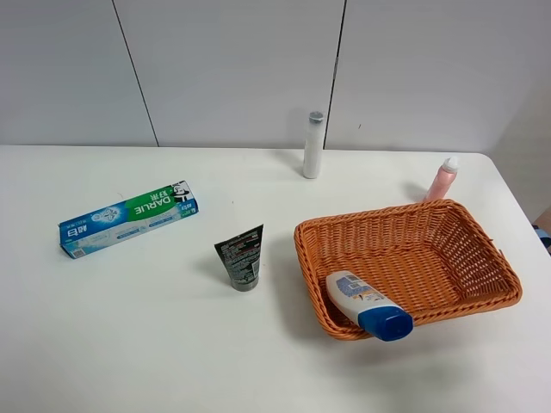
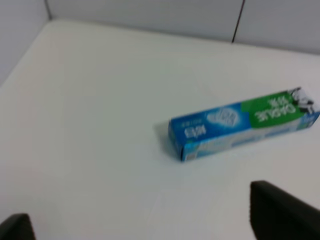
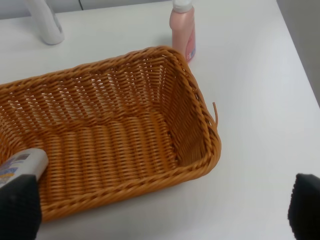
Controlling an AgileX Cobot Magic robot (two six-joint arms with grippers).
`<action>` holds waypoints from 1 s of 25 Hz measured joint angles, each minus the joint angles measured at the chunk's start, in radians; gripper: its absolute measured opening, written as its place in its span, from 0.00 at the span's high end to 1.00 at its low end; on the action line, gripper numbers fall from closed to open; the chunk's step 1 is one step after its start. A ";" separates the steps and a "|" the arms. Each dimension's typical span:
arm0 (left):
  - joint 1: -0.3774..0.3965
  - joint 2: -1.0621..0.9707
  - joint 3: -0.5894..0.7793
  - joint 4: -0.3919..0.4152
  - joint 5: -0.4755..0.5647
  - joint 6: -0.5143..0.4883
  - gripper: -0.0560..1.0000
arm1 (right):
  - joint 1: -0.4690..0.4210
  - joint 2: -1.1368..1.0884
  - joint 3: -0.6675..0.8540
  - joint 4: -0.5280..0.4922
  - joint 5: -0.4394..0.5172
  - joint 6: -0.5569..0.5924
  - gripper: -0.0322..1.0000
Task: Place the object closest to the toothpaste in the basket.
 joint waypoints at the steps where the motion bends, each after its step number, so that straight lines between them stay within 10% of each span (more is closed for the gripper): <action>1: 0.034 -0.014 0.009 -0.035 0.013 0.042 0.16 | 0.000 0.000 0.000 0.000 0.000 0.000 0.01; 10: 0.173 -0.173 0.068 -0.286 0.031 0.406 0.16 | 0.000 0.000 0.000 0.000 0.000 0.000 0.01; 25: 0.103 -0.176 0.068 -0.336 0.028 0.455 0.16 | 0.000 0.000 0.000 0.000 0.000 0.000 0.01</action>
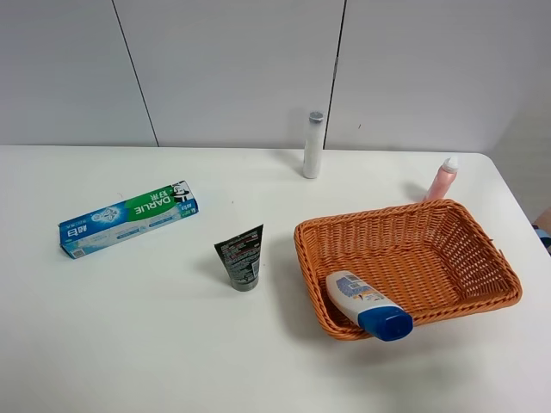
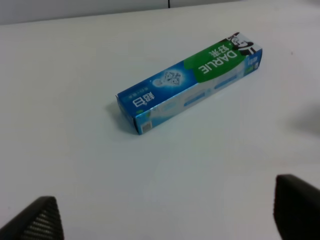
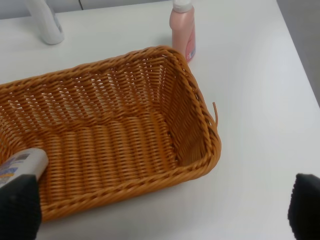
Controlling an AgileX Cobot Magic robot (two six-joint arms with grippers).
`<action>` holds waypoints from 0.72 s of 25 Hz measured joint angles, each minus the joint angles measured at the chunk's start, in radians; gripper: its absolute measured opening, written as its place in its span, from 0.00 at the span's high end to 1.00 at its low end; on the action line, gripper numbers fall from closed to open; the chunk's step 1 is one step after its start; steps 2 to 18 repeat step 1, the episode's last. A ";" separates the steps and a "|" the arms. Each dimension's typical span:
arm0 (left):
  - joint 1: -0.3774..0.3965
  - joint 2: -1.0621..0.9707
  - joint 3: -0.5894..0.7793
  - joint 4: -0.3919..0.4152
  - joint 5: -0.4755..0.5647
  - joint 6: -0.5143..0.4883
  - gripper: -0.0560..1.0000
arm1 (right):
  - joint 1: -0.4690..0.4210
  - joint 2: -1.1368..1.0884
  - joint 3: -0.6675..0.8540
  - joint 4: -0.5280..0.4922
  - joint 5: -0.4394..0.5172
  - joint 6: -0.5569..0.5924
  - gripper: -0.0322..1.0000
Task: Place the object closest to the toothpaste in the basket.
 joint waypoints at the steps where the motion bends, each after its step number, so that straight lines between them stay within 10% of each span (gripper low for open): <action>1: 0.000 0.000 0.000 0.000 0.000 0.000 0.16 | 0.000 0.000 0.000 0.000 0.000 0.000 0.01; 18: 0.000 0.000 0.000 0.000 0.000 0.000 0.16 | 0.000 0.000 0.000 0.000 0.000 0.000 0.01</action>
